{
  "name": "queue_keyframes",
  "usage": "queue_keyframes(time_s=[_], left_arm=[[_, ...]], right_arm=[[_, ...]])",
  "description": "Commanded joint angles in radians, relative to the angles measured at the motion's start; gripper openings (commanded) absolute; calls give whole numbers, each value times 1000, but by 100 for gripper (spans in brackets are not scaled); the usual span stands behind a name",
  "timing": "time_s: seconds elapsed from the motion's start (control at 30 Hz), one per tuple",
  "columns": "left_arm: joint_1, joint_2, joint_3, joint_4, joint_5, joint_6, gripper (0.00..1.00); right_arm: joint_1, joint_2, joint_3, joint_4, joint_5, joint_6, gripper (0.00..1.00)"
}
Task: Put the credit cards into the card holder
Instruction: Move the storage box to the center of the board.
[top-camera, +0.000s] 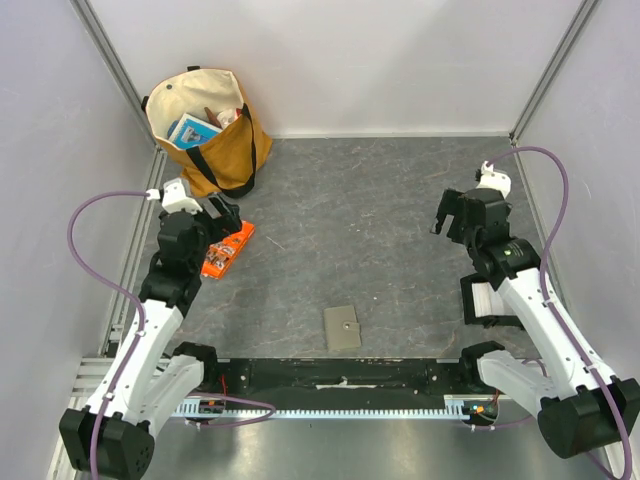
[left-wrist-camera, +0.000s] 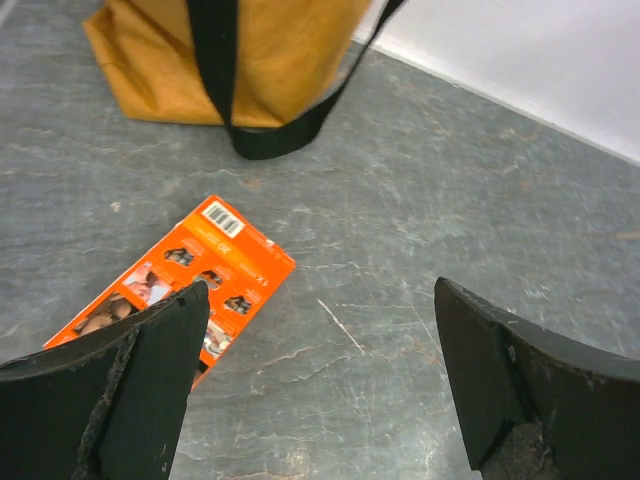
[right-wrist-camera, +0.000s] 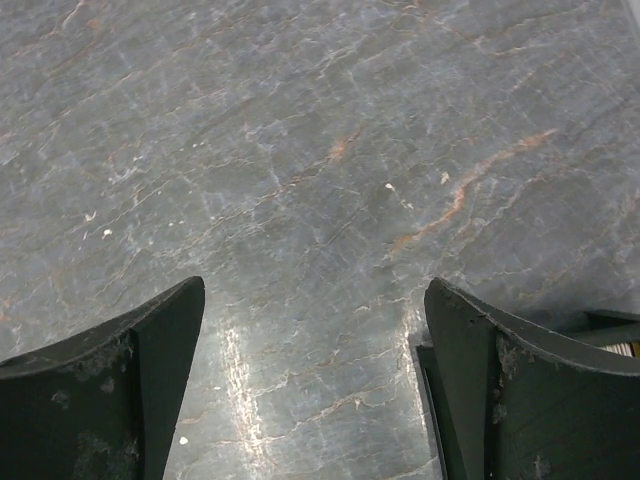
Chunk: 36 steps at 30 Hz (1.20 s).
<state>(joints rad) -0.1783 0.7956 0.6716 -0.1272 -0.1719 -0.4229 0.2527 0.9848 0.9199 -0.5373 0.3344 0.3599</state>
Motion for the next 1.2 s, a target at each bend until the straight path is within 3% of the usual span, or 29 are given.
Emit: queue_keyframes(time_s=[0.0,0.07,0.2,0.47,0.53,0.8,1.17], left_arm=[[-3,27,103,-122,-129,-92,99],[0,22,123,-176,-53,-123,99],[2,5,83,-109,95,-138,99],[-3,105,137,-140,389,-51,93],[-32,119,131,-138,379,-44,93],[-300,202,148,-178,114,21,94],[-320,209,108,-137,160,38,94]], right_arm=[[2,-9,1,-26,118,94,98],[-1,-14,-3,-49,152,128,98],[-6,17,36,-160,244,229,98],[-104,35,77,-329,316,353,98],[-157,17,73,-337,286,355,98],[-361,-3,56,-368,223,334,98],[-409,113,-94,-172,52,309,98]])
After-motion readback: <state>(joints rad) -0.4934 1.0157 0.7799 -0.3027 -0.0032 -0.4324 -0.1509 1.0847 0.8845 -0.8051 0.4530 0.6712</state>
